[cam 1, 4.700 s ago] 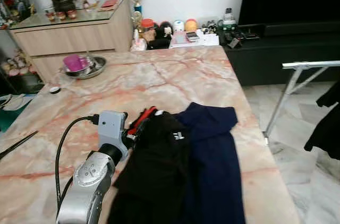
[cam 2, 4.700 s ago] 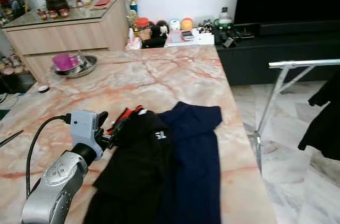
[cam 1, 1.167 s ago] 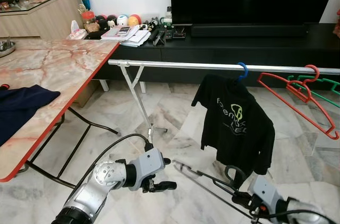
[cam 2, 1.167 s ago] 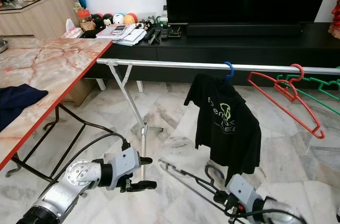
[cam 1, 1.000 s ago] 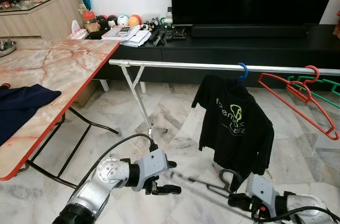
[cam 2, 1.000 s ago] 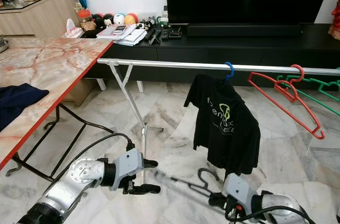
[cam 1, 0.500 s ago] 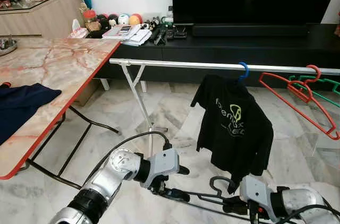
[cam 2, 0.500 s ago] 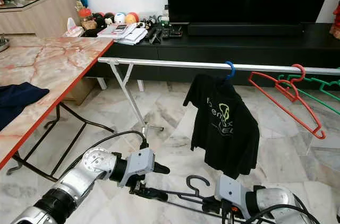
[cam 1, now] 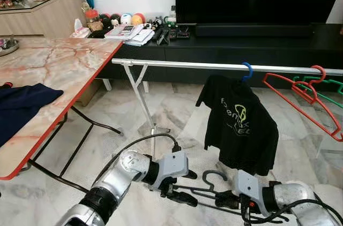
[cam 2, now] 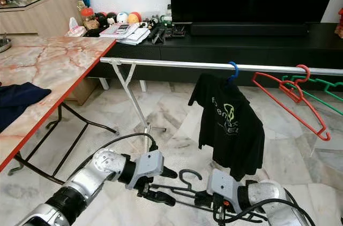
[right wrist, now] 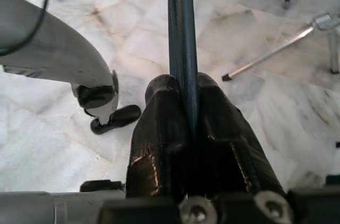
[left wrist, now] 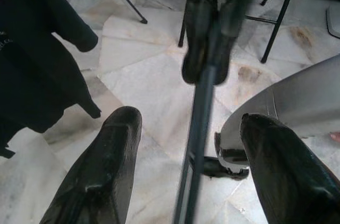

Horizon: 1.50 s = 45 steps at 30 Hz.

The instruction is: Hang hanger

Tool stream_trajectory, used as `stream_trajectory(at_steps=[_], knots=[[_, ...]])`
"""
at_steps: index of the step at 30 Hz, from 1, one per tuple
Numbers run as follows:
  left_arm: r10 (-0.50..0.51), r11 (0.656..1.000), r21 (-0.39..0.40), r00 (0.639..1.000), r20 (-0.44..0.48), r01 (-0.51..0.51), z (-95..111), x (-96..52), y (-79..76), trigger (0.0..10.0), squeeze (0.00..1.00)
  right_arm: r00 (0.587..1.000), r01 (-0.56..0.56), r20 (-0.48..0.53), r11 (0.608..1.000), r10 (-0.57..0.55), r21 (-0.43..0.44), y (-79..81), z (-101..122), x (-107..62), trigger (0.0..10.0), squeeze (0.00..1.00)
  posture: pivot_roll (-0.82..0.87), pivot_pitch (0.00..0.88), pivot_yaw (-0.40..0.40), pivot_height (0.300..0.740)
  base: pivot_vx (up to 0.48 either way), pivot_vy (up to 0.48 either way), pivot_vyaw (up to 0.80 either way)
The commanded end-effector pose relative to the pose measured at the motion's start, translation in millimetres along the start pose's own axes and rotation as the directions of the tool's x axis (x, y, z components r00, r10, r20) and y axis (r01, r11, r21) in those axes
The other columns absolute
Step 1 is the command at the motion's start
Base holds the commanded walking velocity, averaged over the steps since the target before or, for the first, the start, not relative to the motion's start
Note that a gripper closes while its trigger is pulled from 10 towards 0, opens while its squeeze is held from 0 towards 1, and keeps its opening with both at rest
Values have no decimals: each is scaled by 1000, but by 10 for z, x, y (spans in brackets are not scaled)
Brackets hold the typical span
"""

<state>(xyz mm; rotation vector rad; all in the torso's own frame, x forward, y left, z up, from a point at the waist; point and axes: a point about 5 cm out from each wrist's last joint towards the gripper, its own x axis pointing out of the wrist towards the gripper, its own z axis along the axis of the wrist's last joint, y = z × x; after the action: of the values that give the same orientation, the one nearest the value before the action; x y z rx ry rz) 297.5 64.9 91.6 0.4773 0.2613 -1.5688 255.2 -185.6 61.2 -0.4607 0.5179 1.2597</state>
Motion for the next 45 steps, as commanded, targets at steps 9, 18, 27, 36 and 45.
stream_trajectory(at_steps=[9,18,27,36,45], knots=[[-32,999,10,998,-53,32,-45,24,0,10000,0,999,-1,44,1000,3,-29,-54,164,-10,10000,0,-64,21,82,740,0,0,0],[-39,999,-7,997,-74,39,-91,54,-22,3098,0,998,4,69,999,-1,-38,-82,237,-34,10000,0,-65,27,79,740,0,0,0],[-29,1000,-13,997,-65,28,-91,60,-15,0,0,998,6,65,1000,-4,-30,-81,231,-45,10000,0,-64,36,77,740,0,0,0],[-20,1000,1,997,-77,21,-102,51,-5,0,0,998,7,66,1000,-5,-29,-75,240,-42,10000,0,-68,43,83,740,0,0,0],[-11,1000,3,997,-77,12,-100,38,9,0,0,997,0,71,1000,1,-20,-66,236,-48,10000,0,-66,45,80,740,0,0,0]])
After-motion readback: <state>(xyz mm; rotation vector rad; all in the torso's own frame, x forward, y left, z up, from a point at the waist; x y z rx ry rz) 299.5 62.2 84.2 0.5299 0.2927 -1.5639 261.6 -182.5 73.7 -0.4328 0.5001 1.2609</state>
